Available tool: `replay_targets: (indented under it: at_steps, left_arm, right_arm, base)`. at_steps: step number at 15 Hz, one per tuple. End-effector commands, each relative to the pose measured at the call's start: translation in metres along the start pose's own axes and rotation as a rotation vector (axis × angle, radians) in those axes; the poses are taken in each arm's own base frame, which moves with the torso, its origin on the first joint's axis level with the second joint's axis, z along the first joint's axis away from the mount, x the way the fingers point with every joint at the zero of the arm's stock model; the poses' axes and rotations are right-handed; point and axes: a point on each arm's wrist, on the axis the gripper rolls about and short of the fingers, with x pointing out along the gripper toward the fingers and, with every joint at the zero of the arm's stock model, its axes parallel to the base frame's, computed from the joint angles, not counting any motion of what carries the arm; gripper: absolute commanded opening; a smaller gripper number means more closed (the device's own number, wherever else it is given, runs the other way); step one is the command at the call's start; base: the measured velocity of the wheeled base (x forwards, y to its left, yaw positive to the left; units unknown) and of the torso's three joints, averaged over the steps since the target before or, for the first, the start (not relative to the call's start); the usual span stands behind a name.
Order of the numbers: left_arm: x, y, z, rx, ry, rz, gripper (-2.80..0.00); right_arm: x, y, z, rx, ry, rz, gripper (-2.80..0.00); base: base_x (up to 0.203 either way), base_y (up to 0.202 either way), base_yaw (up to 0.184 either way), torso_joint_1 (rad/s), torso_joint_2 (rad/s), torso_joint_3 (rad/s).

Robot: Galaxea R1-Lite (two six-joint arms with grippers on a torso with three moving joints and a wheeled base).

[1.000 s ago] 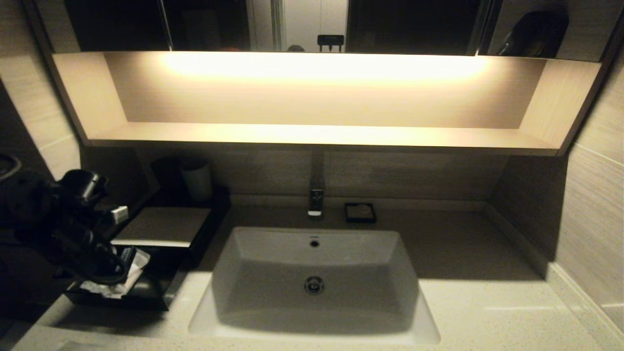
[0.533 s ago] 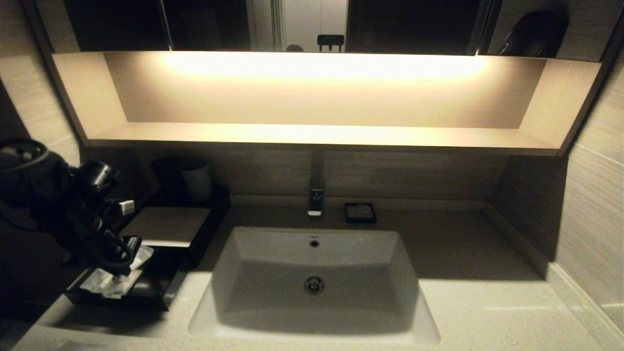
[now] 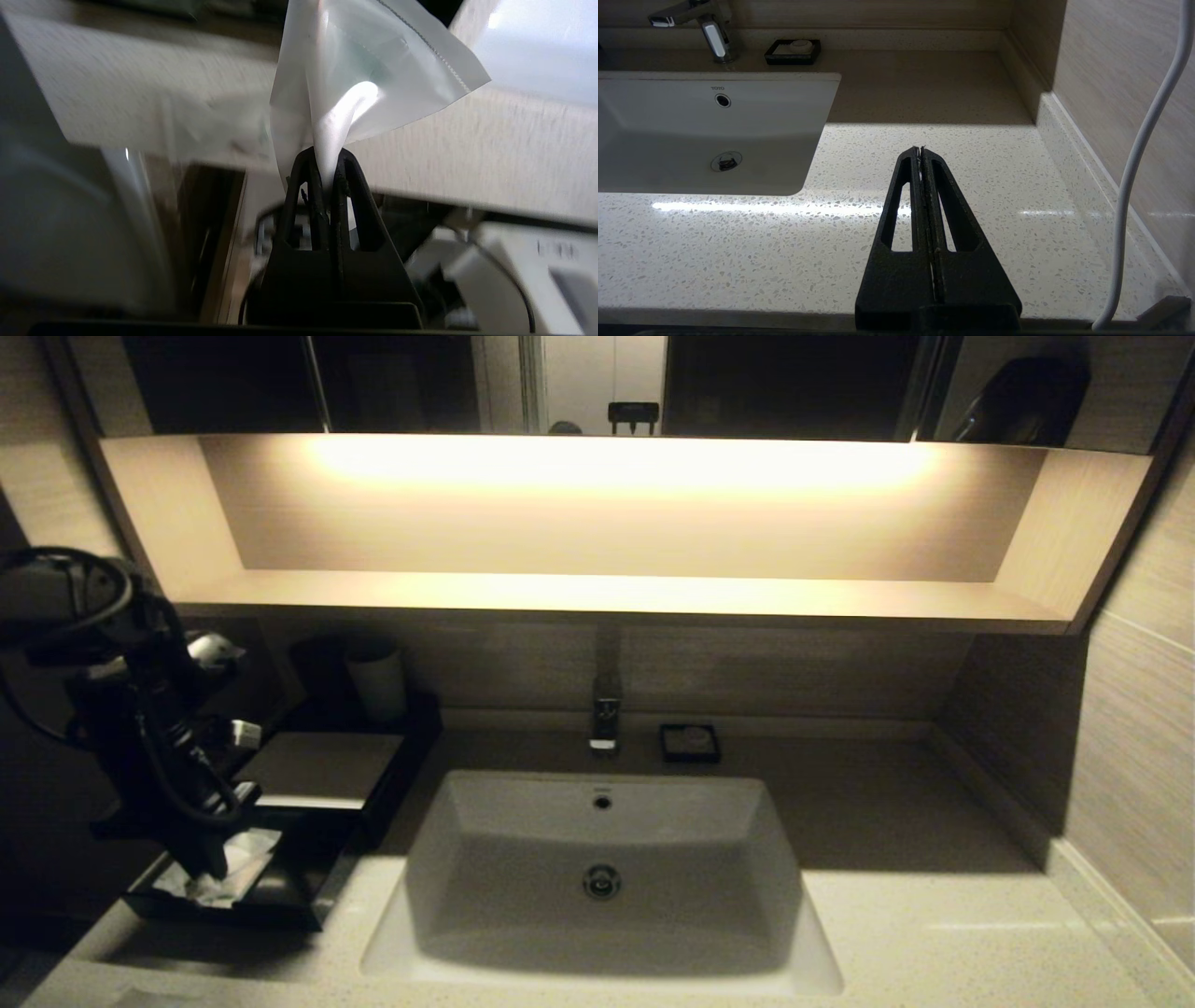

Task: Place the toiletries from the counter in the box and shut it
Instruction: Place the bathroom toiletry into the drawer

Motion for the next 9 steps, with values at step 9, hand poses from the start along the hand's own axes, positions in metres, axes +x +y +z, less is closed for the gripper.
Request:
replay_targets:
  at_steps: [9]
  left_arm:
    - [0.029, -0.003, 0.036, -0.003, 0.111, -0.003, -2.8]
  right_arm:
    - [0.0, 0.0, 0.0, 0.0, 0.0, 0.0, -2.8]
  base:
    - [0.0, 0.0, 0.0, 0.0, 0.0, 0.0]
